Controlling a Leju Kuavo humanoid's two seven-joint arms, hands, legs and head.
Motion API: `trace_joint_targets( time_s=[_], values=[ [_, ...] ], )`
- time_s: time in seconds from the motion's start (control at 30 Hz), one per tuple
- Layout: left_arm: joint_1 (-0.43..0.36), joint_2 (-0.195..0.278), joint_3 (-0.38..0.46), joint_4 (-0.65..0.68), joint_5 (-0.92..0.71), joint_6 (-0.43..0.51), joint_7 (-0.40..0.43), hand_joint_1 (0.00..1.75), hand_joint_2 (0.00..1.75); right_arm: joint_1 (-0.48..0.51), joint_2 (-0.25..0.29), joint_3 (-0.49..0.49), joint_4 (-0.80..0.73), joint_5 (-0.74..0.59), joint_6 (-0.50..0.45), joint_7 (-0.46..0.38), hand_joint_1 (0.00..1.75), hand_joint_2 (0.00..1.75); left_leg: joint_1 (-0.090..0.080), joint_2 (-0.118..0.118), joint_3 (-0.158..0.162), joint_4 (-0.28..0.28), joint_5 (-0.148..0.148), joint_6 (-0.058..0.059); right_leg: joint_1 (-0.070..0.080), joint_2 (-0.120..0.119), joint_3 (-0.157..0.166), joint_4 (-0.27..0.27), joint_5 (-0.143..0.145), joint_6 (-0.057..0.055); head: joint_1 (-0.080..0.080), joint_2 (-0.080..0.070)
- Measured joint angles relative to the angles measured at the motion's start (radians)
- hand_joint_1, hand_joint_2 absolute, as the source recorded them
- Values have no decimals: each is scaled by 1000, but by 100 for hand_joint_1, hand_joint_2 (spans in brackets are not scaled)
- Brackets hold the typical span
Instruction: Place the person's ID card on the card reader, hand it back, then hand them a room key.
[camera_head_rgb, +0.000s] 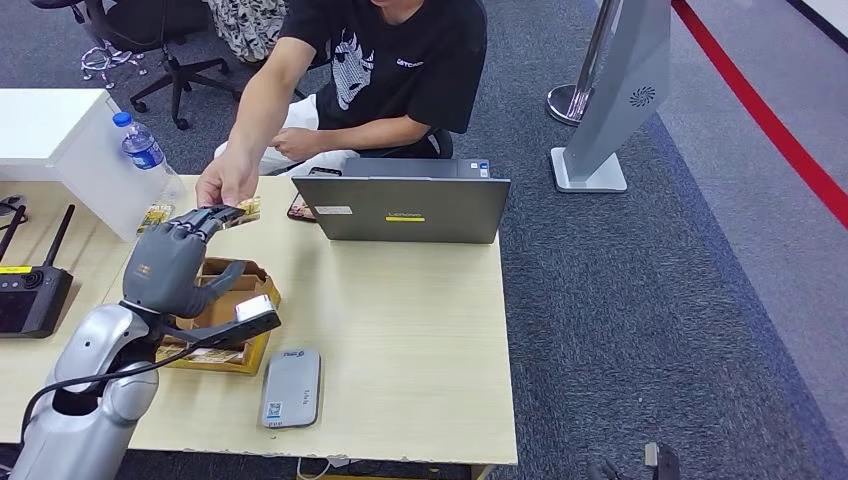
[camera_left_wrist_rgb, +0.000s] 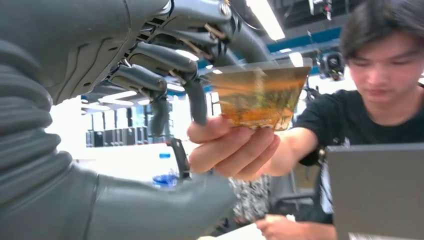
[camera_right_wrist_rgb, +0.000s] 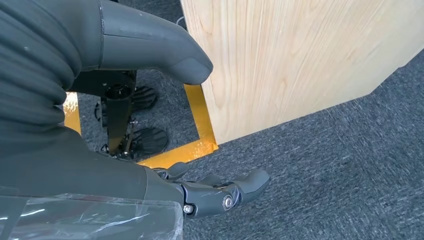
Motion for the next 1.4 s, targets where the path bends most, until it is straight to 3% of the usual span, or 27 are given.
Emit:
trace_joint_targets(
  time_s=[0.13,0.33,0.6,1.0,1.23,1.4],
  values=[
    [26,10,-25,0,18,-2,-27,0,175,0,-5,0,3,-1,1,-3,0,175,0,0,0,0,0,0,0,0,0,0,0,0,0,0],
    [62,62,-89,-2,69,-4,-57,0,175,0,-12,0,6,-2,9,-6,0,175,0,0,0,0,0,0,0,0,0,0,0,0,0,0],
    [148,210,-139,-47,116,-12,-61,0,175,6,-23,-3,7,-17,15,-18,0,175,0,1,0,0,0,0,0,1,-1,0,0,0,0,0],
    [372,376,-100,-147,107,-3,-3,0,175,26,-30,-21,6,-33,31,-27,0,175,0,1,-1,-1,0,0,0,0,-1,0,-1,0,0,0],
    [449,389,-65,-172,95,9,13,0,175,29,-30,-25,4,-35,35,-30,0,175,0,0,-1,-1,0,0,0,0,-1,0,-1,0,0,0],
    [453,342,-50,-169,-12,70,58,0,175,33,-29,-26,-1,-35,43,-30,0,175,0,0,-1,-1,0,0,0,-1,-1,0,-1,0,0,0]
  ],
)
